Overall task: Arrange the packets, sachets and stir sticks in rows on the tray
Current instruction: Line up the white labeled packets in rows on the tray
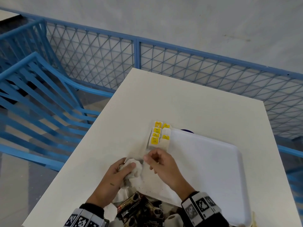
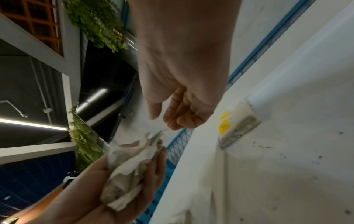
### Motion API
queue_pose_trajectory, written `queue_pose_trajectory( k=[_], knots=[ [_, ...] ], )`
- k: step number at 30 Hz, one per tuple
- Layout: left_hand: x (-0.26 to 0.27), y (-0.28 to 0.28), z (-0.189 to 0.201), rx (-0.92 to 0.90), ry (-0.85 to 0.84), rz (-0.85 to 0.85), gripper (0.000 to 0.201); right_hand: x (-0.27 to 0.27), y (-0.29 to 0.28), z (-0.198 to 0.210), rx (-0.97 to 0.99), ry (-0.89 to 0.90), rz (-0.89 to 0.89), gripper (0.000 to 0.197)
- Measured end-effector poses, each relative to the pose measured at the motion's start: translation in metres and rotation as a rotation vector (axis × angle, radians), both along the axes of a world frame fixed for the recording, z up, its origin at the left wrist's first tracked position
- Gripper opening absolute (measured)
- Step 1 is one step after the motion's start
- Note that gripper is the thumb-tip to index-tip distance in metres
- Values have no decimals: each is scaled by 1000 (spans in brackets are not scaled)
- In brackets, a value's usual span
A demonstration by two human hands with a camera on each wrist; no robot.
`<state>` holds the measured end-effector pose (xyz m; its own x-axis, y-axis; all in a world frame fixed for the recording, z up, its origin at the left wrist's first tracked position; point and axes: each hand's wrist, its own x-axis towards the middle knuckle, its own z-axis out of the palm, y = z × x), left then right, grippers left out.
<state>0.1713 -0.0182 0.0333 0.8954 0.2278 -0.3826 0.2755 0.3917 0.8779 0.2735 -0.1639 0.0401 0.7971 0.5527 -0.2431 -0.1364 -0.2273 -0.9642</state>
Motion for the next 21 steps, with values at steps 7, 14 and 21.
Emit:
queue_pose_trajectory(
  k=[7,14,21],
  knots=[
    [0,-6,9,-13,13,-52,45,-16,4,6,-38,-85,106,18],
    [-7,-3,12,-169,-37,-85,85,-14,0,11,-21,-5,81,7],
    [-8,-2,3,-144,-19,-42,62,-15,0,19,73,133,12,4]
  ],
)
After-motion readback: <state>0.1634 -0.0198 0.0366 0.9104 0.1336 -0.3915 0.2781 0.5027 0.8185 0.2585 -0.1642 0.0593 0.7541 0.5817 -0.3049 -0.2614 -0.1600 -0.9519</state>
